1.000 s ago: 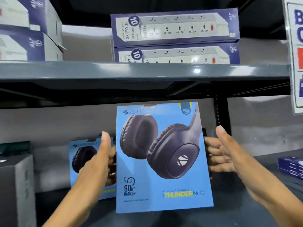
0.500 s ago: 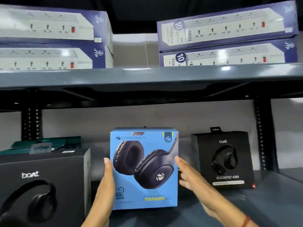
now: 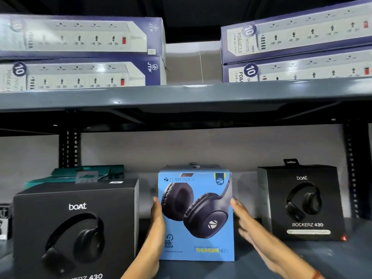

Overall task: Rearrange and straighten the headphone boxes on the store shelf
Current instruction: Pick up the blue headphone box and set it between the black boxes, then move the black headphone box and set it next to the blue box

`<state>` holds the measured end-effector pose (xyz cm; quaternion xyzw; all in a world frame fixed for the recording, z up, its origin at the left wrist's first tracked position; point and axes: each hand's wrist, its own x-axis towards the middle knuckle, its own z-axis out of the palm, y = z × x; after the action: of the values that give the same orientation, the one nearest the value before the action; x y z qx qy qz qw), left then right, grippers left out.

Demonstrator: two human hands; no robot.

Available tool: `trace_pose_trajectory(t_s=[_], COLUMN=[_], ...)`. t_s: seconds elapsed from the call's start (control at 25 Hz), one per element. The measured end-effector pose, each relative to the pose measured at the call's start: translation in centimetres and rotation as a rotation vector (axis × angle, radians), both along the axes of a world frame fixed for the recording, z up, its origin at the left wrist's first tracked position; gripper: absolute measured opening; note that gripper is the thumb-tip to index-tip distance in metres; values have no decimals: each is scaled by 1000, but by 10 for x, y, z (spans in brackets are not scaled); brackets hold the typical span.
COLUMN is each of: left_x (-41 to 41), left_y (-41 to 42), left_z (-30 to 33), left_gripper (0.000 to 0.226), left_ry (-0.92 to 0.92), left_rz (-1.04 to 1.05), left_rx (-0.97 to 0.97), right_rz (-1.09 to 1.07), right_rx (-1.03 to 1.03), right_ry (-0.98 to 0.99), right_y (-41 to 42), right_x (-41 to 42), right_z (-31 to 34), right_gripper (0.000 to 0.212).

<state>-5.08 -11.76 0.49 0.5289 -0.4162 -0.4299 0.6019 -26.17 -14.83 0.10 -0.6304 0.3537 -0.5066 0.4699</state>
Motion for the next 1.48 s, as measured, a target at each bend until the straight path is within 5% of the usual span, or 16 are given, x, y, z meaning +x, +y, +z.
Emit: trace_pose_trajectory(t_s=[0.04,0.12,0.24,0.36,0.48,0.64,0.84,1.08,1.24,1.36,1.48], left_x=[1,0,1,28,82,160,190,175,165,158,158], left_y=[3,20,66,99,124,146,144,146,167,179,170], left_z=[0,10,39,63,71,40,-28,-31,8,46,46], left_gripper=[94,106,83,85,73,60,89,74,76,101,110], left_ry=[-34,-163,-403,-508,-424,-316,-258,-218,-503,-483,-465], left_rz=[0,48,136,288,479,628,443,458,435,415,319], left_rx=[-31,-171,-484,-675,-741,-541,-169,-66,-122,-271,-318], right_rz=[-82,-176,-235,-68,176,329,325,187,123,81,17], right_rx=[-56,-227,-449,-506,-427,-166,31,60,-4,-129,-233], right_ry=[-2,-46,-171,-274,-208,-129,-74,18,-53,-36,19], right_y=[3,18,42,56,67,78,85,87,100,126,148], right_x=[3,17,46,95,146,194,204,195,165,138,122], right_z=[5,26,60,82,73,34,-18,-12,14,46,63], right_gripper=[104,86,77,70,71,90,103,118,79,42,30])
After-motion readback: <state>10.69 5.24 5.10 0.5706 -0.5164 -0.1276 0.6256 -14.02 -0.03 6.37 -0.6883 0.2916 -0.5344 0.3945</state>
